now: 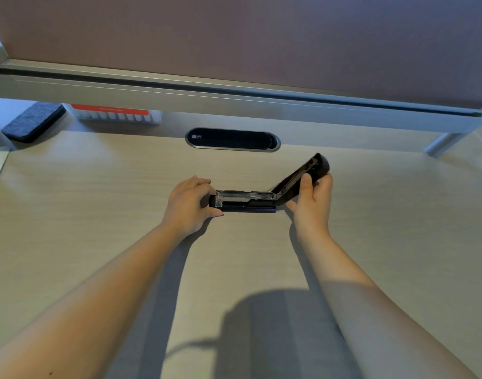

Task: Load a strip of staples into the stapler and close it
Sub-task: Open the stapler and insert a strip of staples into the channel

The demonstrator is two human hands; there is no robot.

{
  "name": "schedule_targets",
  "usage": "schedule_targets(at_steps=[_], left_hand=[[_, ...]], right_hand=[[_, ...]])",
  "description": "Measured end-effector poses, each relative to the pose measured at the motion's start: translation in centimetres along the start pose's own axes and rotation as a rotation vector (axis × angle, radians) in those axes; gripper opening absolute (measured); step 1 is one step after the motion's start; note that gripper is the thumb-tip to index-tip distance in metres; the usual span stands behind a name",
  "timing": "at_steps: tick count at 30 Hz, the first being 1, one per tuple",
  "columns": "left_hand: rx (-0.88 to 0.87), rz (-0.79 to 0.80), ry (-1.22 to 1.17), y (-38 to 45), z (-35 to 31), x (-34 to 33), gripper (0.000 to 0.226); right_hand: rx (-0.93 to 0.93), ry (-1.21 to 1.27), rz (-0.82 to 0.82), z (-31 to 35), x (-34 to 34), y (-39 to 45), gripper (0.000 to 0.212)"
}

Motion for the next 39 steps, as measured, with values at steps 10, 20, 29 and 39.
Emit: schedule_targets(at_steps=[10, 20, 29, 39], left_hand=[[-0.001, 0.003, -0.027, -0.6, -1.0, -0.1, 0.034], [-0.022, -0.085, 0.023, -5.5, -2.5, -3.0, 0.030], [-0.038, -0.135, -0.142, -11.5, -3.2, -5.6, 0.032], [0.015, -0.145, -0.140, -14.9, -4.7, -5.9, 0.031]], right_hand=[[-0.117, 0.009, 0.004, -2.0, 3.7, 2.0, 0.068], [0.116, -0.555, 0.245, -4.4, 10.5, -5.0, 0.087], [0.283, -0.871, 0.241, -6.9, 16.1, -13.7, 0.060], [0.425, -0.755, 0.136, -6.7, 16.2, -15.1, 0.014]])
Point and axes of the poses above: each hand's wrist, its own y-axis towards the middle knuckle, its own x-axis out of the back of the hand, z = x × y, the point moved 4 cm from there along y, towards the middle knuckle, and after that the axes turned 2 degrees about z, right-handed, at the moved point
